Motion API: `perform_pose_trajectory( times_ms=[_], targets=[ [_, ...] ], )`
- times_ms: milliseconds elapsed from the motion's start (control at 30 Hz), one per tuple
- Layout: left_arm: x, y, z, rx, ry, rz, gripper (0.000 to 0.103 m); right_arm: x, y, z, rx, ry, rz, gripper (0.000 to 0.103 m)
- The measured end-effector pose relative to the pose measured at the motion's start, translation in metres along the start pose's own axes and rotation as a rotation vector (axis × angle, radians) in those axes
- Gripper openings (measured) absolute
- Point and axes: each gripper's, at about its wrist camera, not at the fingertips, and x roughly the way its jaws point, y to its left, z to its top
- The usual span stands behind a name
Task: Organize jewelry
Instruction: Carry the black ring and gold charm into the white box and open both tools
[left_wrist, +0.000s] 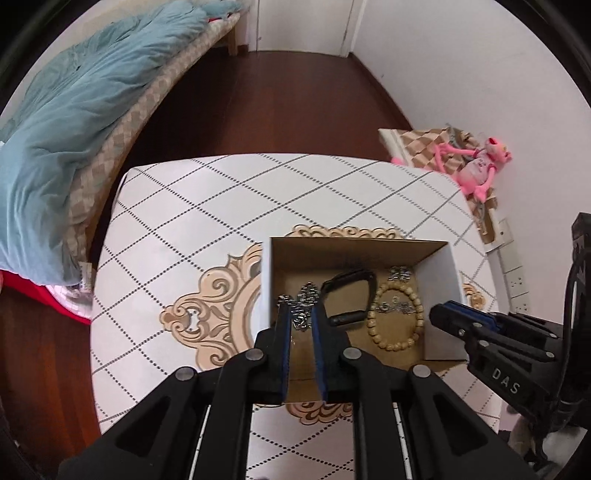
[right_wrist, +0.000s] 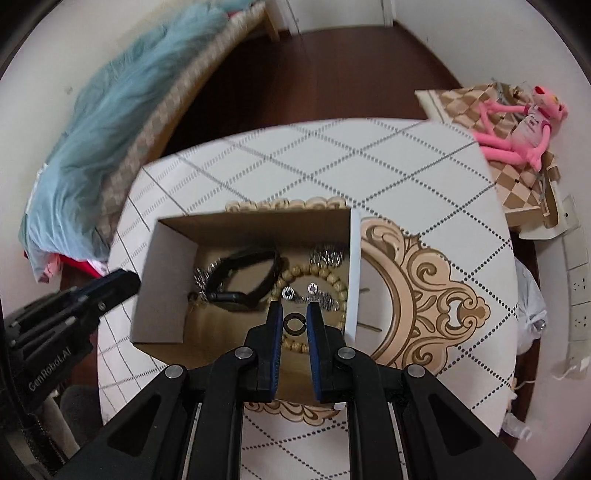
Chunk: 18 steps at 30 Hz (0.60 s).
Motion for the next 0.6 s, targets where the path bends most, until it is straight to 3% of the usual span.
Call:
perform_pose_trajectory(
  times_ms=[33,67,100,133,167,200,233,333,400,467,533,600],
  targets=[
    [-0.001,0.001,0.001,-0.001,-0.006,0.006,0.011,0.000,0.000,0.000,-0.001,0.001,-0.003,0.018],
    [-0.003,0.001,0.002,0.000,-0.016,0.018,0.011,-0.001,0.000,0.001,-0.004,-0.001,-0.009,0.027],
    [-0.006,0.001,0.001,0.004,-0.023,0.030,0.015,-0.003,0.000,0.000,-0.006,-0.006,-0.010,0.037],
    [-0.007,0.003,0.002,0.002,-0.027,0.038,0.020,-0.006,0.001,-0.001,-0.007,-0.016,-0.011,0.040],
    [-0.008,0.004,0.002,-0.003,-0.029,0.043,0.041,-0.008,0.000,-0.001,-0.008,-0.018,-0.011,0.044],
    [-0.011,0.005,0.001,-0.008,-0.035,0.050,0.071,-0.010,0.000,-0.002,-0.008,-0.024,-0.016,0.044],
    [-0.012,0.008,0.001,-0.009,-0.041,0.048,0.078,-0.012,0.000,-0.004,-0.009,-0.030,-0.020,0.044],
    [-0.018,0.011,-0.004,-0.011,-0.062,0.067,0.079,-0.019,0.002,-0.008,-0.011,-0.043,-0.050,0.050],
    [-0.019,0.014,-0.008,-0.014,-0.058,0.090,0.082,-0.025,0.003,-0.014,-0.020,-0.059,-0.089,0.070],
    [-0.019,0.016,-0.014,-0.013,-0.061,0.114,0.095,-0.029,0.004,-0.020,-0.028,-0.068,-0.138,0.076],
    [-0.018,0.018,-0.020,-0.015,-0.064,0.133,0.097,-0.032,0.003,-0.026,-0.027,-0.066,-0.158,0.083],
    [-0.018,0.019,-0.028,-0.020,-0.068,0.150,0.097,-0.032,0.004,-0.032,-0.029,-0.058,-0.194,0.099]
  ],
)
